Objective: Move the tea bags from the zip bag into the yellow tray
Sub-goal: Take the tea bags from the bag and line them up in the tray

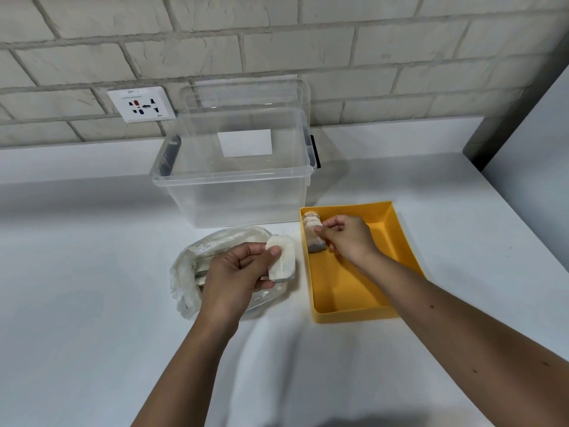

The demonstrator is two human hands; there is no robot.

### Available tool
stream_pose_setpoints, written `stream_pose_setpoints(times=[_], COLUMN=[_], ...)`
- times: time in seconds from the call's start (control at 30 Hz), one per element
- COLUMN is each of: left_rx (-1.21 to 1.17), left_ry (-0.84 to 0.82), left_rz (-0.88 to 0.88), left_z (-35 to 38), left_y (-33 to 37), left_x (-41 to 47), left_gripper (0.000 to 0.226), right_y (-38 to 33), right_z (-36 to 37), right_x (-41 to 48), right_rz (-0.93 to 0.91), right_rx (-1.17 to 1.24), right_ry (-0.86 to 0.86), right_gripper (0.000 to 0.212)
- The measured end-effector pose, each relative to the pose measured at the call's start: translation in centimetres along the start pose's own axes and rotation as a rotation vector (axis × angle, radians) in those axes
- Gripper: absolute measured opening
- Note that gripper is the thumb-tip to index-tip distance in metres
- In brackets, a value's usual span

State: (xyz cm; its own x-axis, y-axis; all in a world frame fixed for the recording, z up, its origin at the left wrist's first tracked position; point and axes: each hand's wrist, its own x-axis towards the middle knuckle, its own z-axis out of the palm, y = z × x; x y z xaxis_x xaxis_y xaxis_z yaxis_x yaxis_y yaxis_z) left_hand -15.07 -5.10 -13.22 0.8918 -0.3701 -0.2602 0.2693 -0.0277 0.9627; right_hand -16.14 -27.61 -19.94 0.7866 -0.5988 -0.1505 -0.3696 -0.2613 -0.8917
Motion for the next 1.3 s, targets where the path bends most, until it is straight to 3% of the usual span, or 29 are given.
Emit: stream_pose_setpoints(times=[0.27,0.33,0.43,0.57,0.77,0.9,1.03,1.3], left_rx=[0.004,0.004,0.012,0.017,0.069,0.115,0.082,0.062], left_ry=[0.015,0.026,0.042,-0.002,0.015,0.035,0.057,0.042], left_rz=[-0.017,-0.016,0.006,0.029,0.072,0.094,0.093,0.102], left_z=[0.2,0.2,0.6,1.4,1.4,0.3,0.0,0.2], left_y=[-0.1,-0.1,-0.1,0.1,0.3,0.1,-0.1,-0.2], left_x=[0.1,0.1,0.0,-0.4,-0.6,-0.3,-0.1,0.3], left_gripper=[0.008,0.009,0.009,0.015,0.010,0.007,0.003,0.005], right_y=[-0.6,-2.0,-4.4,-5.7,-5.4,-3.7,-1.3,-0.1], right_z=[-0.5,-1.3,-2.4,-2.5,-3.2,-4.8,-4.0,-1.4], right_x=[-0.2,-1.6,-5.0,-7.7,-7.7,-5.5,-3.9,-1.9], right_rz=[-0.015,-0.042,-0.026,-0.047,-0.124,-0.146,-0.086,0.007], right_rx=[-0.056,0.034,0.292,0.324,0.249,0.091,-0.104,-0.130], right_ry=[0.041,0.049,-0.168,-0.374,-0.283,-0.123,-0.147,-0.078], right_gripper=[0.029,0.026,0.018,0.019,0.008,0.006,0.010,0.010])
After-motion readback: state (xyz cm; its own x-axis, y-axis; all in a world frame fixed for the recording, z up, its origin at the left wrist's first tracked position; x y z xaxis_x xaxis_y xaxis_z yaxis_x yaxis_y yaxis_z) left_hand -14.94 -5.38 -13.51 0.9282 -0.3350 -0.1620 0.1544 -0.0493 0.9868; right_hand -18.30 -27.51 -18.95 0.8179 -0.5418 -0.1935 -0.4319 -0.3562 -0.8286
